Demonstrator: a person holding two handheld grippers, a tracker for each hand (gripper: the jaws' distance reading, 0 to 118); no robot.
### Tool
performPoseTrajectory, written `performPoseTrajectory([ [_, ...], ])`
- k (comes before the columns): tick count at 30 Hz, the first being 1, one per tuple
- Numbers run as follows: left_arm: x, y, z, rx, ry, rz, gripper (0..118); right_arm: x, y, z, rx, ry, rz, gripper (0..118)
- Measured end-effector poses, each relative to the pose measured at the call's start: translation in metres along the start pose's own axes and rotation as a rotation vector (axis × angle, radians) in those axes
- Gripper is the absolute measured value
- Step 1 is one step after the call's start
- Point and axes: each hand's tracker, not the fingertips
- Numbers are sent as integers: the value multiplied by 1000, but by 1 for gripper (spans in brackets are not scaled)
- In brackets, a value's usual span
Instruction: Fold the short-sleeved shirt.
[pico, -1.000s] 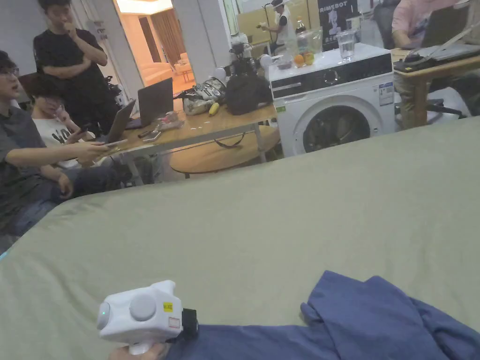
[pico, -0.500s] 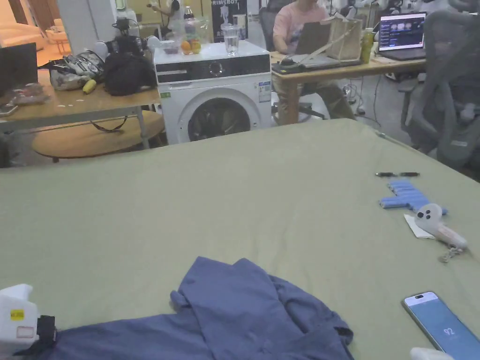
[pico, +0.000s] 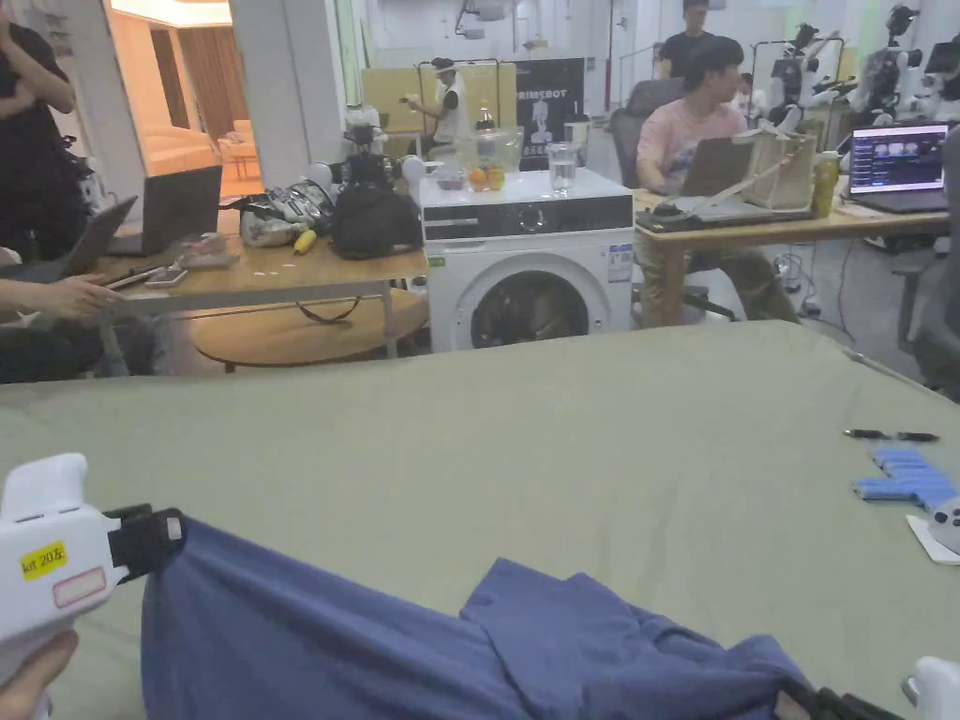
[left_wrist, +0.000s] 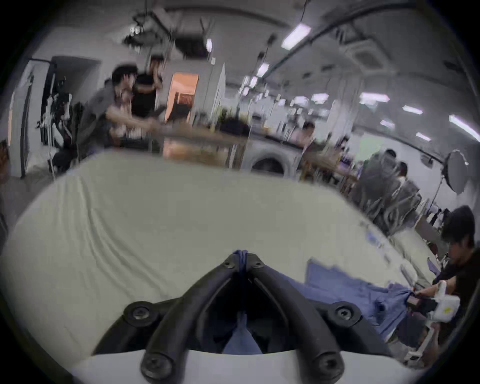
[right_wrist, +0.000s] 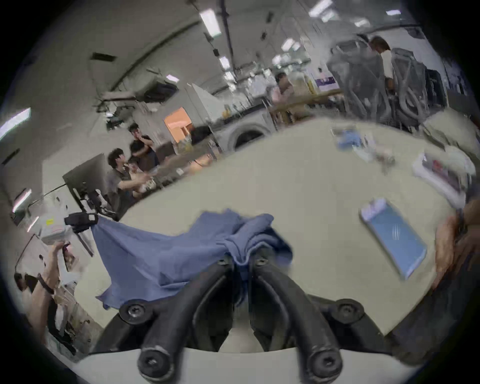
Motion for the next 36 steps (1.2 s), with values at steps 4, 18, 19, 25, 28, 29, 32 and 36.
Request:
performPoseTrajectory([
  [4,17,49,77,212,10,-89,0,-36,64,16,123,39,156,6],
  [18,33,138,135,473,156,-100,0,-113,227,-13,289,20,324,6],
  [19,32,144,130,474,157,-96,0,-114,235,-19,290,22,323,6],
  [25,25,175,92,463,187,-80,0,-132,277,-54,284,7,364,6],
  [28,23,187,72,463,206,-93,0,-140,296,-77,279,-2,367,6],
  [29,21,192,64,456,209,-97,0,-142,303,-86,272,-1,355,6],
  [32,16,203,46,449,228,-100,0,-147,316,-109,267,1,342,6],
  [36,10,217,23,415,247,-111,0,-161,336,-138,243,-51,348,6],
])
